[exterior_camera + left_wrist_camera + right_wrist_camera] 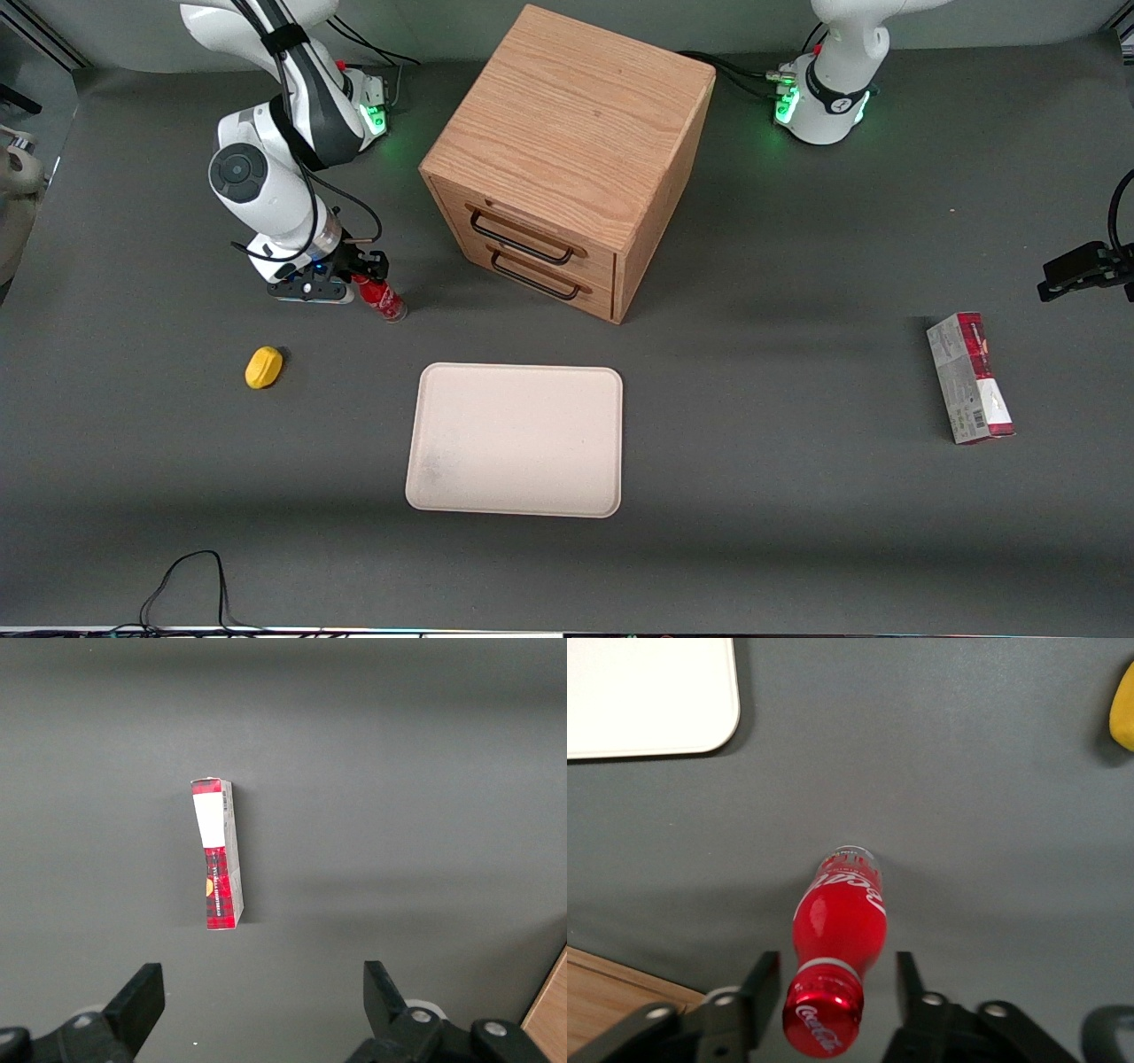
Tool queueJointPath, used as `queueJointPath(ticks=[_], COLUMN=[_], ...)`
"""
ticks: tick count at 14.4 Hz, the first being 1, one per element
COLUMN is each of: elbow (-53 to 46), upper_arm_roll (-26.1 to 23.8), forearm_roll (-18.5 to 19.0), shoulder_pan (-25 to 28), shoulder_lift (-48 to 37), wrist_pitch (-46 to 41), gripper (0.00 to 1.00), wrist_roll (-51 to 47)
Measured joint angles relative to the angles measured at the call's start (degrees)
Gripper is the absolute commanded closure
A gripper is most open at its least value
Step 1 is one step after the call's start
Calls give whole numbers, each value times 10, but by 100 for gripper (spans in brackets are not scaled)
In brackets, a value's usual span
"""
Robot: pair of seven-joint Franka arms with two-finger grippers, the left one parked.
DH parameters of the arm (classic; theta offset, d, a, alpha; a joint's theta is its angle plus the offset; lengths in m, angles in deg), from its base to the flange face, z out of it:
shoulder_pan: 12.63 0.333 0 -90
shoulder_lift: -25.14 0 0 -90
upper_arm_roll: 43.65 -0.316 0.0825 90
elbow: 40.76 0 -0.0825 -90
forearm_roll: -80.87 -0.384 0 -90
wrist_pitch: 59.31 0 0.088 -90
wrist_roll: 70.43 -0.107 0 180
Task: Place coke bottle on tray
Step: 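Close the right gripper on the bottle's cap end and lift it, then carry the bottle with the right gripper over the cream tray's edge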
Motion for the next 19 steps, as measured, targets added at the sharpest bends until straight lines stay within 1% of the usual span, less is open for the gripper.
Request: queueJointPath(ticks=[5, 6, 8, 10, 13, 16, 17, 19], elbow=[-3, -15, -72, -162, -335, -524, -581, -673], upper_arm_roll=[0, 0, 1, 8, 37, 58, 58, 58], forearm_roll=[0, 0, 3, 8, 11, 11, 10, 3], shoulder_pan=[1, 1, 1, -3, -9, -21, -25, -32], shoulder_lift=[-2, -2, -3, -3, 24, 112, 151, 232], wrist_pitch=[-4, -19, -84, -177, -320, -438, -462, -477], gripper=[100, 100, 100, 100, 100, 100, 100, 100], wrist_roll=[0, 0, 0, 0, 0, 0, 0, 0])
